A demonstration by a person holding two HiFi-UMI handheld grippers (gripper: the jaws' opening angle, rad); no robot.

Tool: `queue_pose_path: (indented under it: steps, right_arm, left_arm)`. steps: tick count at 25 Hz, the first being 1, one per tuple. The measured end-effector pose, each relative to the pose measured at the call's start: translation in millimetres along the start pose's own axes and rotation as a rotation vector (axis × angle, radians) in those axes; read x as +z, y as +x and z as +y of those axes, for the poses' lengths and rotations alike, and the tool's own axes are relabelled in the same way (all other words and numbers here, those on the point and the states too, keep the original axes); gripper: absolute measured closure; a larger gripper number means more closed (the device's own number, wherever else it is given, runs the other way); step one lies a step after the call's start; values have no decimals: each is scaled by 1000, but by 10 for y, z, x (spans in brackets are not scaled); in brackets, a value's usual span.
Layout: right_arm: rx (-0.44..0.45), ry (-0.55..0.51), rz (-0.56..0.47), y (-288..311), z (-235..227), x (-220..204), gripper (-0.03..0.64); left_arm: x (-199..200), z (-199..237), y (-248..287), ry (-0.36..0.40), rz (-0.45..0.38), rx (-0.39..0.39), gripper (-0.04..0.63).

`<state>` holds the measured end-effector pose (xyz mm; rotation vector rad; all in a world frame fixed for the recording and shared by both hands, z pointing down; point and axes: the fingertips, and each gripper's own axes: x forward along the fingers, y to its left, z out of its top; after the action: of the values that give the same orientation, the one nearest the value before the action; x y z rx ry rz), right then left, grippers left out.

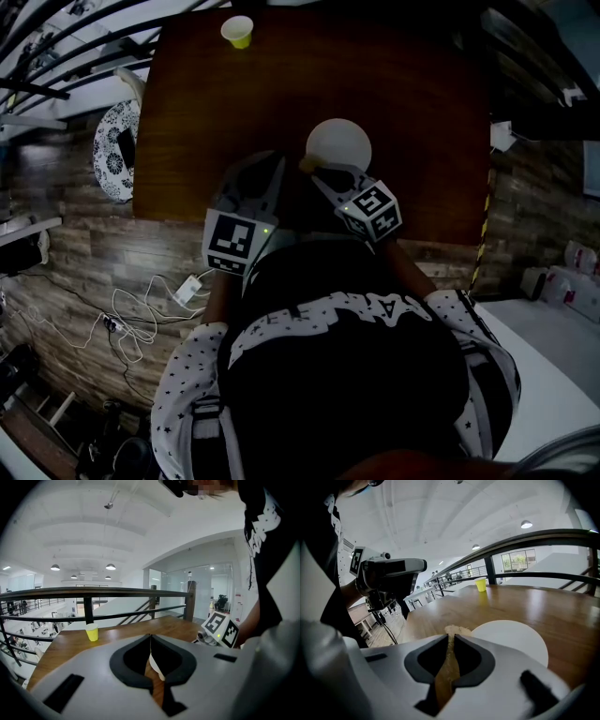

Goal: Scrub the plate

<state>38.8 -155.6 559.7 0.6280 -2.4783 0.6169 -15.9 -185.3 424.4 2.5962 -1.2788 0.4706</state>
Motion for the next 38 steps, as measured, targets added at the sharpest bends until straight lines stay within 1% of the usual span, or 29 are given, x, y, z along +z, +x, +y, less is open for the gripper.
queue_pose_path:
  steps: [12, 16, 29, 38]
  right_arm:
    - [15, 2, 0, 22, 77, 4, 568]
    - [-2, 3, -30, -24, 20, 75, 568]
    - [-109, 16, -95, -222, -498, 255, 568]
    - [-162, 1, -120, -307, -856, 354, 568]
  left_arm:
    - [7, 7, -25, 5, -1, -4, 581]
    - [4, 4, -30, 3, 1, -1, 581]
    - [-6, 33, 9, -18, 10, 30, 581]
    - [-5, 29, 68, -38, 11, 53, 581]
